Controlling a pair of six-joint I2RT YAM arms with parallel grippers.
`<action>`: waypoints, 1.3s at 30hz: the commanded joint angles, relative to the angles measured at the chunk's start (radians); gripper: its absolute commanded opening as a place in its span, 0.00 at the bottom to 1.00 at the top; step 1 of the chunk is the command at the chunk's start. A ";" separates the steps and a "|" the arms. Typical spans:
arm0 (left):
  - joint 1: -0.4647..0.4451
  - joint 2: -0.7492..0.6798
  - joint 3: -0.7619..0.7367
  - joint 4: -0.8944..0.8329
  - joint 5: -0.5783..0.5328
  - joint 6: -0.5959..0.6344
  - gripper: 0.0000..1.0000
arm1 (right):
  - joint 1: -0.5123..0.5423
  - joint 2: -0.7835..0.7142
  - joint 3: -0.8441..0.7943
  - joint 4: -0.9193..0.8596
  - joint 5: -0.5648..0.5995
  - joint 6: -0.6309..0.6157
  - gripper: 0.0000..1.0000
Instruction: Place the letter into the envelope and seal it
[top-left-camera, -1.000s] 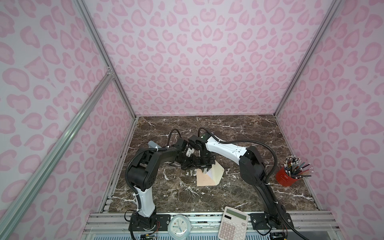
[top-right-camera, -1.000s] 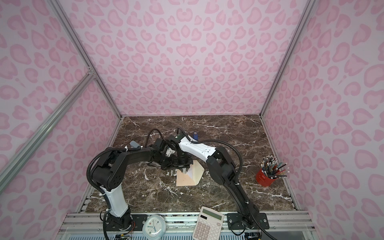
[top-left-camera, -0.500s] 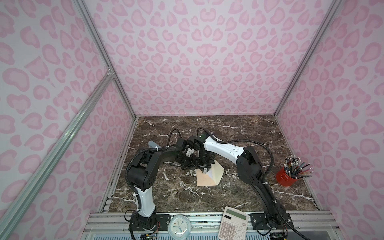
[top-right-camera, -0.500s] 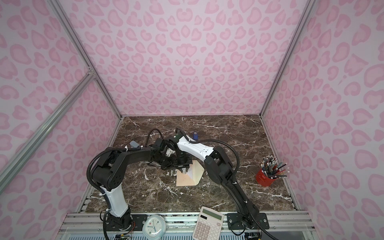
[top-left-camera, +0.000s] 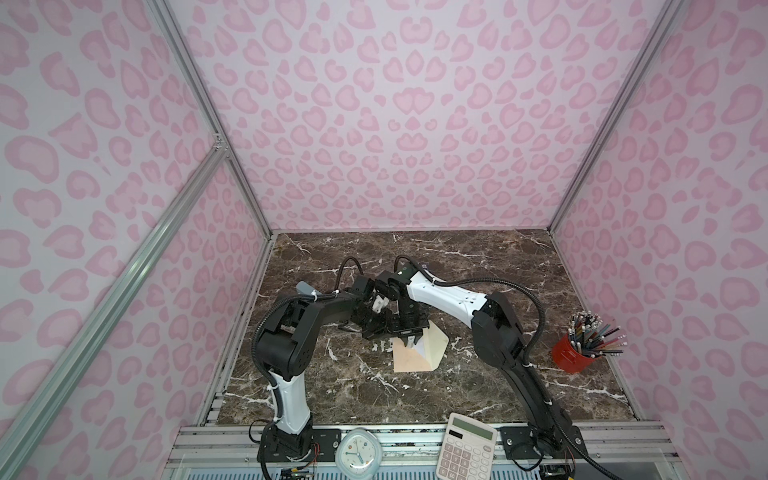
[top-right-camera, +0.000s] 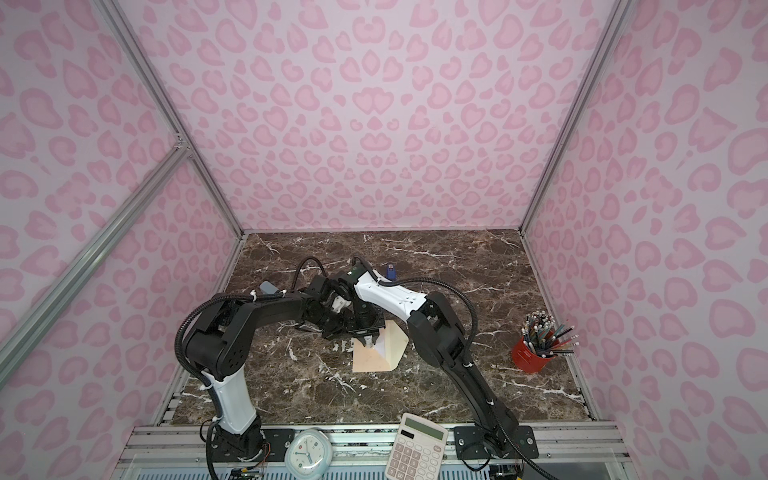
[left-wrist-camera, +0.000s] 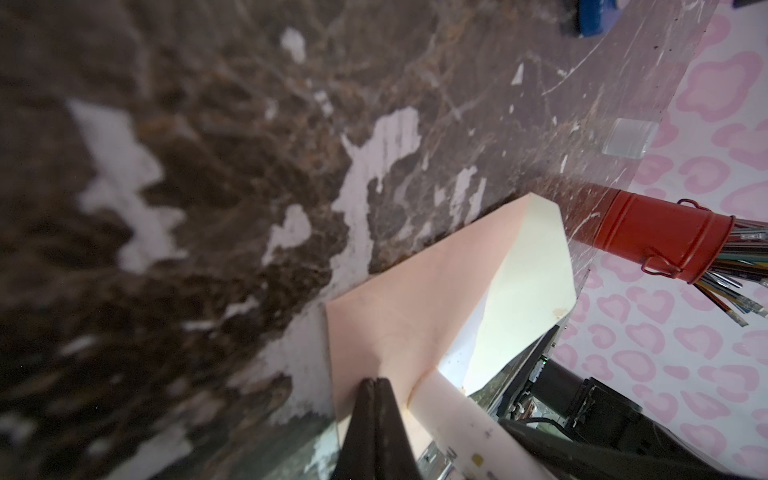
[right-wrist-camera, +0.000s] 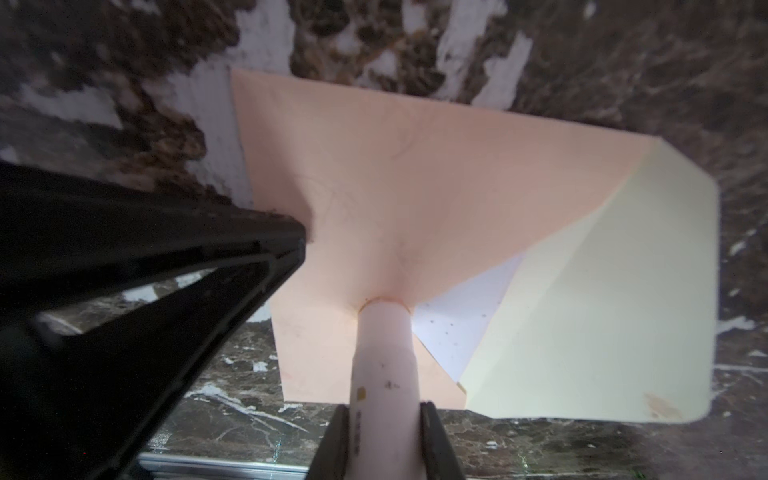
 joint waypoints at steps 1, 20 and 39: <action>-0.001 0.010 0.009 -0.021 -0.020 0.018 0.04 | -0.002 0.043 -0.020 0.012 0.096 0.009 0.00; -0.001 0.027 0.028 -0.066 -0.039 0.050 0.04 | -0.014 -0.006 0.116 -0.091 0.073 -0.013 0.00; -0.001 0.017 0.032 -0.076 -0.040 0.051 0.04 | -0.023 -0.069 0.115 -0.120 0.071 -0.018 0.00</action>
